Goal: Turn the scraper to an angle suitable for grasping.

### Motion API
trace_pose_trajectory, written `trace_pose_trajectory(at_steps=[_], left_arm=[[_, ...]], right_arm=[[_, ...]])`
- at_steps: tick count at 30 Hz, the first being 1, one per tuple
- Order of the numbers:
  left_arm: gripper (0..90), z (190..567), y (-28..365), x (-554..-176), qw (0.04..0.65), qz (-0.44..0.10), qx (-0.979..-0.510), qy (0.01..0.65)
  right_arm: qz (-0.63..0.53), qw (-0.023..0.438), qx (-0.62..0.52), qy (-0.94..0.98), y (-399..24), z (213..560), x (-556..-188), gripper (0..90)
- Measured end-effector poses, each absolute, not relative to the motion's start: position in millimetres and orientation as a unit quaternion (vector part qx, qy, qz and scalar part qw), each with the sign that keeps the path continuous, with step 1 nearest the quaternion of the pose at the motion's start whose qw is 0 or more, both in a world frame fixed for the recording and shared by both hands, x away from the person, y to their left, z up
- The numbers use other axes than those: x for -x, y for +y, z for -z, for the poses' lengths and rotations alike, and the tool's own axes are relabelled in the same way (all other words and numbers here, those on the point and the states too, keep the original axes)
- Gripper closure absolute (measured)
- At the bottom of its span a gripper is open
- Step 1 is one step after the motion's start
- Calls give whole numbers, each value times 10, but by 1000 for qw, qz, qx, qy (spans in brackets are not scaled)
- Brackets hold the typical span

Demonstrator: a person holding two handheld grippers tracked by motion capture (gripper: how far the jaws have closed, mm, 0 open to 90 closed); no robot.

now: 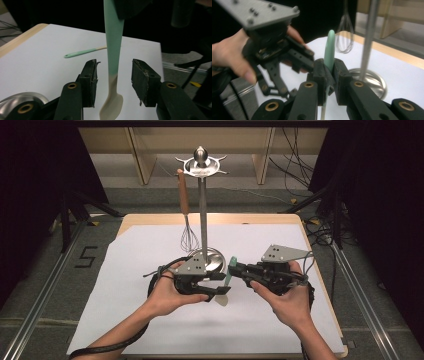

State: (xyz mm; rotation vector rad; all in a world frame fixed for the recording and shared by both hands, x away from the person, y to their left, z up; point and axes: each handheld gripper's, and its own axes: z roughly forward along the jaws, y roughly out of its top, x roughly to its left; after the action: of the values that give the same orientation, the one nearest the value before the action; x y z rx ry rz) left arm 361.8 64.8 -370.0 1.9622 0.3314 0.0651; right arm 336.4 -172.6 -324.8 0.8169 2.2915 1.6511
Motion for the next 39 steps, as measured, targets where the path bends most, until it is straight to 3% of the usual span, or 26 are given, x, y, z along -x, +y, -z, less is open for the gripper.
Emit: trace_pose_trajectory(at_steps=[2, 6, 8, 14, 18, 26, 34, 39], left_arm=[[573, 3697, 656, -3619, 549, -9, -825, 133], [633, 3685, 677, -3630, 552, 2, -822, 139], [664, 3686, 681, -3638, 554, 10, -821, 137], [791, 3679, 682, -3632, 557, 22, -819, 138], [822, 3655, 673, -3615, 562, 17, -815, 139], [840, 3565, 740, -3648, 562, -34, -808, 174], [841, 3483, 822, -3708, 566, -69, -797, 200], [840, 3426, 857, -3742, 570, -79, -794, 199]], right_arm=[[-563, 101, -261, 777, -1737, 3262, -3377, 826], [-562, 57, -245, 788, -1750, 3260, -3372, 826], [-568, 74, -236, 785, -1745, 3263, -3377, 826], [-581, 66, -236, 776, -1715, 3256, -3369, 826], [-586, 54, -241, 772, -1713, 3246, -3360, 811], [-588, 109, -257, 759, -1800, 3180, -3328, 651], [-557, 181, -286, 759, -1905, 3268, -3332, 621], [-539, 191, -309, 760, -1912, 3352, -3321, 611]])
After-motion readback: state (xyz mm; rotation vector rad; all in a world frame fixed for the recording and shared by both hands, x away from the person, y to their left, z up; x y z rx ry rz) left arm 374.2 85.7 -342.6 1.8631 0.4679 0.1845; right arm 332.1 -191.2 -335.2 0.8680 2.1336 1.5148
